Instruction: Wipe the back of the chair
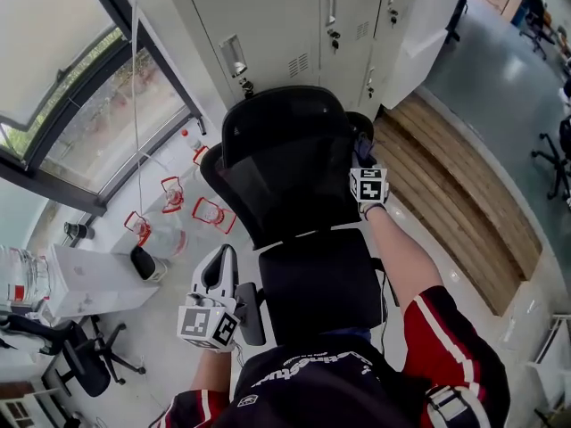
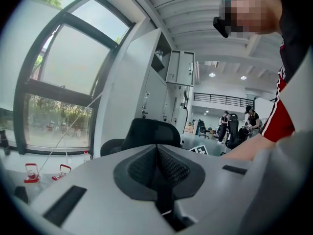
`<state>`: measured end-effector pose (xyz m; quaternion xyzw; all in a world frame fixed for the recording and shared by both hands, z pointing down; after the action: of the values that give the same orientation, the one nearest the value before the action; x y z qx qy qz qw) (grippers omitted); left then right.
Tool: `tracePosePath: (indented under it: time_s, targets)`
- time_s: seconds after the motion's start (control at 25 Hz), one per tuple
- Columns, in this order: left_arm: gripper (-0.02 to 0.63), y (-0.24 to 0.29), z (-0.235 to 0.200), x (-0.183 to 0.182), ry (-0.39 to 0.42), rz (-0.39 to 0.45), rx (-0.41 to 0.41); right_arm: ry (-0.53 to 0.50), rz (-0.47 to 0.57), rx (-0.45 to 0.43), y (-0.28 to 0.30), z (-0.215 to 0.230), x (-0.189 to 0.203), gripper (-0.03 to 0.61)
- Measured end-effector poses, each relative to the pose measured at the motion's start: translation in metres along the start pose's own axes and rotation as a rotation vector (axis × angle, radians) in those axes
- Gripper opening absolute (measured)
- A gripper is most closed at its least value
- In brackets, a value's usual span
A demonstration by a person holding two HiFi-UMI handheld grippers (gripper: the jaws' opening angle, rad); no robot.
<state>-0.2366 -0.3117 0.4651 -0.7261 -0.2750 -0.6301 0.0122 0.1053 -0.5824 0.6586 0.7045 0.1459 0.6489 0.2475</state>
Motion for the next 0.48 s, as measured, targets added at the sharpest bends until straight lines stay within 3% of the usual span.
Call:
tracePosePath:
  time_s: [0.48]
  targets:
    - [0.026,-0.025,-0.021,0.017,-0.070,0.015,-0.051,-0.078,-0.010,-0.138,0.012,-0.114,-0.007,0.071]
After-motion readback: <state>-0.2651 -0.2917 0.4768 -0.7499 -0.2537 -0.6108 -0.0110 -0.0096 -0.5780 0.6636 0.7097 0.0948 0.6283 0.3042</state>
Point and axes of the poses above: the fingertips, and each gripper's own axes: y forward along the fingers, z to its right, x out of its underside, the point moved 1 cm from there along -y, backward along the fingers, and after that the axes turned 8 degrees about -z, right-handed, at the moved point
